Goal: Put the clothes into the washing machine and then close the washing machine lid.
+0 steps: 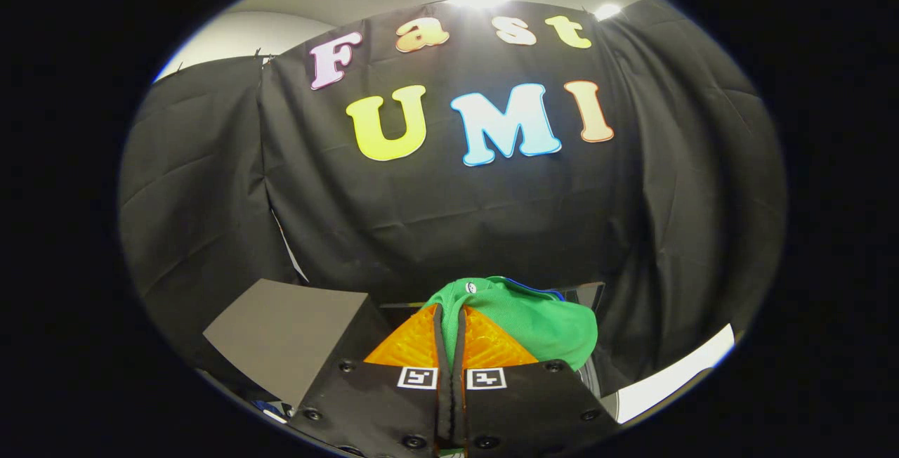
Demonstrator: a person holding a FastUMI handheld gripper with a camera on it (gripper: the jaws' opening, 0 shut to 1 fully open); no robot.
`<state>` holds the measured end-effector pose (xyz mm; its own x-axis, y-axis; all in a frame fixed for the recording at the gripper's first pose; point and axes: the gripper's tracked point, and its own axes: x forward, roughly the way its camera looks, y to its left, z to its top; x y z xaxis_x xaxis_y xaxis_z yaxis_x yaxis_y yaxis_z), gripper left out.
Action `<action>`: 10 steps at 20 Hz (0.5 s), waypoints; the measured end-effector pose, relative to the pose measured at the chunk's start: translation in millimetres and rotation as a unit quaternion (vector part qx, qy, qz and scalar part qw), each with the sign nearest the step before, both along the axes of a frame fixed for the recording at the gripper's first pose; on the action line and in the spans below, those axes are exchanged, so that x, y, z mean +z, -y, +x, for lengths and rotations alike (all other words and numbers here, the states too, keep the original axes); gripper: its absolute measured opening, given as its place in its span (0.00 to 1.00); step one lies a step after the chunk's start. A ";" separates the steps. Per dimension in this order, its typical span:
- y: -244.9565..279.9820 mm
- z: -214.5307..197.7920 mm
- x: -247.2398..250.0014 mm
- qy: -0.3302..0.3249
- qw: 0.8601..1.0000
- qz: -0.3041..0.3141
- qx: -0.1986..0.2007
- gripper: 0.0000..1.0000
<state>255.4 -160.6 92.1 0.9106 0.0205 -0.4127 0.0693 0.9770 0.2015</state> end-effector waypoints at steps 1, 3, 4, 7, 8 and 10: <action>2.5 -0.8 -6.8 -0.005 1.000 0.003 0.002 0.01; 8.1 -2.5 -22.0 -0.017 1.000 0.004 0.004 0.02; 9.8 -3.7 -30.2 -0.024 1.000 0.005 0.006 0.02; 11.6 -4.4 -58.2 -0.047 0.999 0.007 0.014 0.01; 11.4 -3.9 -67.4 -0.055 0.998 0.006 0.017 0.01; 8.6 -6.7 -89.4 -0.075 0.997 0.002 0.028 0.01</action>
